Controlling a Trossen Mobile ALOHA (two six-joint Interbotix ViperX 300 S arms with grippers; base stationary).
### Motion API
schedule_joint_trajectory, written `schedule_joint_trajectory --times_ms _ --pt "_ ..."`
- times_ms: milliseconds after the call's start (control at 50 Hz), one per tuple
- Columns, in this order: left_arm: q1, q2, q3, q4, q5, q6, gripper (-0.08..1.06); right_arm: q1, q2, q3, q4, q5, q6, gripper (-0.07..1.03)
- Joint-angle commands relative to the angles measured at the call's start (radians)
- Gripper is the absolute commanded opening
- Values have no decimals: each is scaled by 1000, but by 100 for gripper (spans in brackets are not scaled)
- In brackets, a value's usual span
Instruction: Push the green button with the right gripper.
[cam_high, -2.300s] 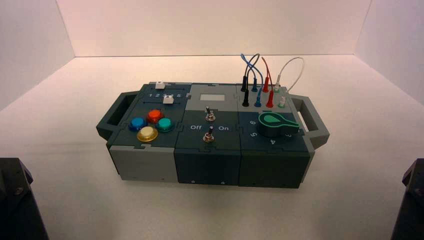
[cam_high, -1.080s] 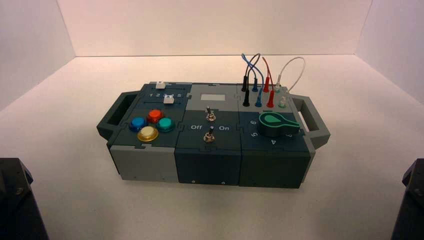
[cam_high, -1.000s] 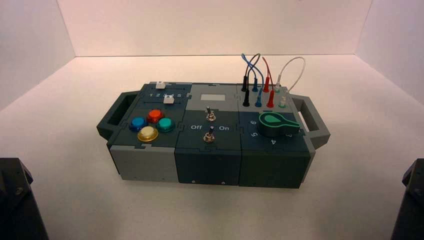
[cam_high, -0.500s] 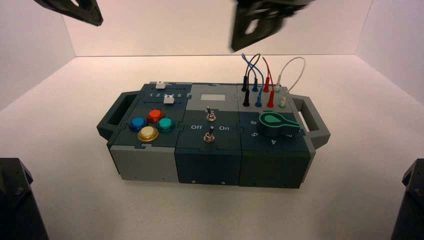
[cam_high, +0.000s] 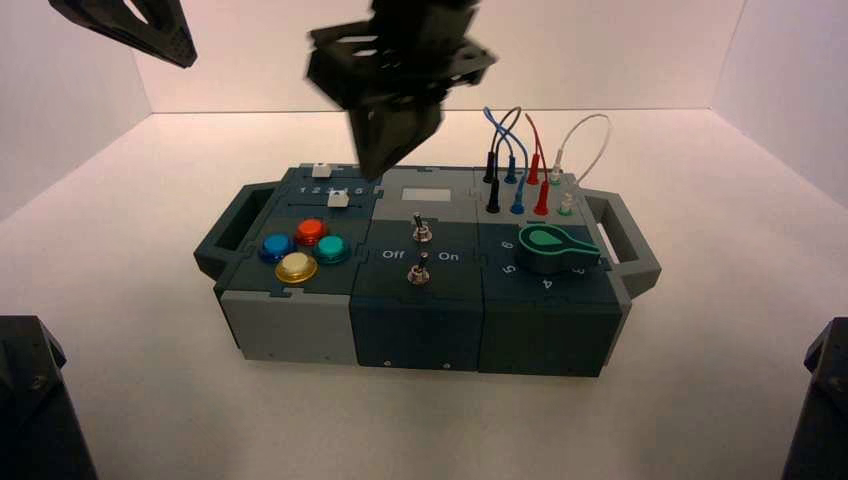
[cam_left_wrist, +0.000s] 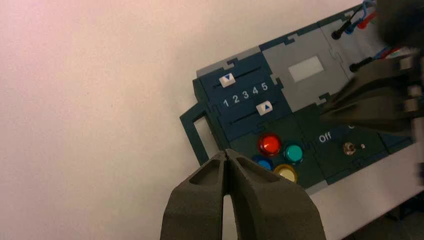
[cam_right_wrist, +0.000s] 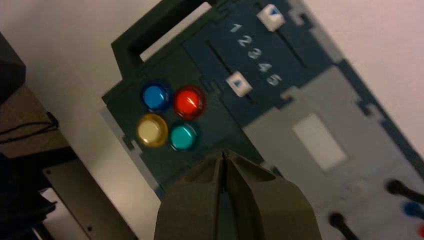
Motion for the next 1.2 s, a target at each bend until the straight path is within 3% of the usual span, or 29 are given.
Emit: schedule_joint_trajectory --times_ms 20,360,1200 --pt "-5 -2 -34 -2 18 3 -3 23 25 -67 14 18 -3 -2" --pt "-5 -2 -32 -2 35 3 -3 41 57 -80 66 49 -5 -2" --pt "-5 5 -34 -2 35 3 -3 55 144 -77 114 49 -6 -2"
